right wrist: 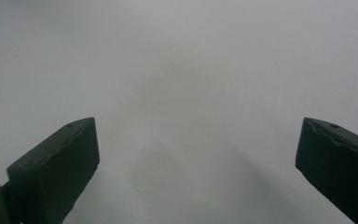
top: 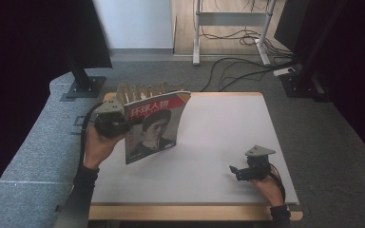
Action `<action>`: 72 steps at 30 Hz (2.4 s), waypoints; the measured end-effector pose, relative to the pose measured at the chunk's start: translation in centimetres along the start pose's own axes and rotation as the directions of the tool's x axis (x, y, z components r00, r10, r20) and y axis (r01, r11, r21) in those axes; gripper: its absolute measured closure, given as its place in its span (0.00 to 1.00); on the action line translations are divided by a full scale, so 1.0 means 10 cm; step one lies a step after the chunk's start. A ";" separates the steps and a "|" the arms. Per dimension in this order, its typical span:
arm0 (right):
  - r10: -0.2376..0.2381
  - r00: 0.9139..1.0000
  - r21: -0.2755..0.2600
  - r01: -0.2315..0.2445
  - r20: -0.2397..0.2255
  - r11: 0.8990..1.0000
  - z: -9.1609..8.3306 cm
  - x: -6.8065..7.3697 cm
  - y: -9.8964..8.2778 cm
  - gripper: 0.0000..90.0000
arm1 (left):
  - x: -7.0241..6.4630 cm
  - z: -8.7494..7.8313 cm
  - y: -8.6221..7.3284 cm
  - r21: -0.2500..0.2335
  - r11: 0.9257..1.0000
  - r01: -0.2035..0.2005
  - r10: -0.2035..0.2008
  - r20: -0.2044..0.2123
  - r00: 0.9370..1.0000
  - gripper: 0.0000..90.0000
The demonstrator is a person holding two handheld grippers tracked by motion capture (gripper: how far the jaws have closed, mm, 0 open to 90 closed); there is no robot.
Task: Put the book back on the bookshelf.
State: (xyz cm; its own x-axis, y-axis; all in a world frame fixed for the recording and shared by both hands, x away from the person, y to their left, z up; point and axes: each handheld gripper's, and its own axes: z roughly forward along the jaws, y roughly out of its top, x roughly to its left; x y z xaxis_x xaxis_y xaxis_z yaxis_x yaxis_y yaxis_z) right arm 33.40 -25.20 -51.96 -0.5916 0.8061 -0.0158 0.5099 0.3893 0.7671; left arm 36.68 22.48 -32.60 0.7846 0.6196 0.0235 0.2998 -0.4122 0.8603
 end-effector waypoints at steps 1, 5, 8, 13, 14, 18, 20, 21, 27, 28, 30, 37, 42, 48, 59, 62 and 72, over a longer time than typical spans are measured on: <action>0.000 1.000 0.005 0.000 -0.001 1.000 0.02 -0.01 -0.02 0.00 | 0.02 -0.02 0.00 -0.004 1.000 0.006 -0.006 -0.007 1.000 0.97; 0.008 1.000 0.030 -0.008 0.000 1.000 0.09 0.00 -0.09 0.00 | 0.08 -0.12 0.00 -0.019 0.999 0.032 -0.033 -0.040 0.999 0.97; -0.001 1.000 0.031 0.001 0.010 1.000 0.10 0.01 -0.11 0.00 | 0.14 -0.17 -0.01 -0.025 0.998 0.049 -0.051 -0.067 0.996 0.97; 0.003 1.000 0.033 -0.004 0.018 0.999 0.11 0.01 -0.11 0.00 | 0.23 -0.23 -0.03 -0.027 0.996 0.081 -0.084 -0.122 0.989 0.97; 0.001 1.000 0.039 -0.001 0.019 0.999 0.11 0.01 -0.11 0.01 | 0.25 -0.24 -0.03 -0.029 0.996 0.087 -0.090 -0.130 0.987 0.97; -0.004 1.000 0.050 0.003 0.019 0.999 0.12 0.02 -0.10 0.02 | 0.31 -0.23 -0.03 -0.042 0.992 0.115 -0.120 -0.158 0.980 0.97; 0.000 1.000 0.050 -0.001 0.013 0.999 0.12 0.01 -0.10 0.02 | 0.34 -0.21 -0.03 -0.050 0.991 0.126 -0.133 -0.165 0.977 0.97; 0.001 1.000 0.050 -0.001 0.013 0.999 0.12 0.01 -0.10 0.02 | 0.35 -0.19 -0.02 -0.055 0.990 0.132 -0.140 -0.167 0.976 0.97; 0.003 1.000 0.052 -0.004 0.007 0.999 0.13 0.01 -0.10 0.03 | 0.43 -0.02 0.02 -0.074 0.986 0.149 -0.161 -0.206 0.965 0.97; 0.005 1.000 0.051 -0.006 0.004 0.999 0.12 0.01 -0.10 0.03 | 0.43 0.01 0.02 -0.076 0.986 0.147 -0.161 -0.214 0.964 0.97; 0.005 1.000 0.051 -0.006 0.003 0.999 0.13 0.00 -0.10 0.03 | 0.46 0.08 0.05 -0.084 0.985 0.150 -0.165 -0.228 0.960 0.97; 0.006 1.000 0.048 -0.006 -0.002 0.999 0.13 0.00 -0.11 0.04 | 0.54 0.27 0.09 -0.132 0.981 0.143 -0.172 -0.242 0.955 0.97; 0.003 1.000 0.046 -0.003 -0.005 0.999 0.12 0.00 -0.11 0.05 | 0.58 0.37 0.06 -0.100 0.984 0.148 -0.167 -0.219 0.961 0.96; 0.006 1.000 0.047 -0.005 -0.009 0.999 0.13 0.00 -0.11 0.05 | 0.63 0.27 0.05 -0.028 0.983 0.180 -0.182 -0.140 0.973 0.96; 0.010 1.000 0.050 -0.009 -0.011 0.999 0.13 -0.01 -0.11 0.05 | 0.65 0.18 0.07 0.142 0.970 0.195 -0.181 -0.106 0.978 0.95; 0.009 1.000 0.051 -0.008 -0.012 0.999 0.13 -0.01 -0.11 0.05 | 0.64 0.15 0.10 0.168 0.965 0.201 -0.182 -0.119 0.976 0.94; 0.011 1.000 0.051 -0.010 -0.015 0.999 0.13 -0.01 -0.11 0.05 | 0.61 0.21 0.13 0.069 0.979 0.190 -0.172 -0.215 0.961 0.97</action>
State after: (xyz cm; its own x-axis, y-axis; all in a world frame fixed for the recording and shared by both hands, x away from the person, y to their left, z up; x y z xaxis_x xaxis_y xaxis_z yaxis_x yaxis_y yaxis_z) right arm 33.71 -25.13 -53.58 -0.5957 0.8032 0.0022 0.5469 0.4037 0.7335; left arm 42.97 24.33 -32.38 0.5862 0.8100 -0.0160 0.4804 -0.3316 0.8120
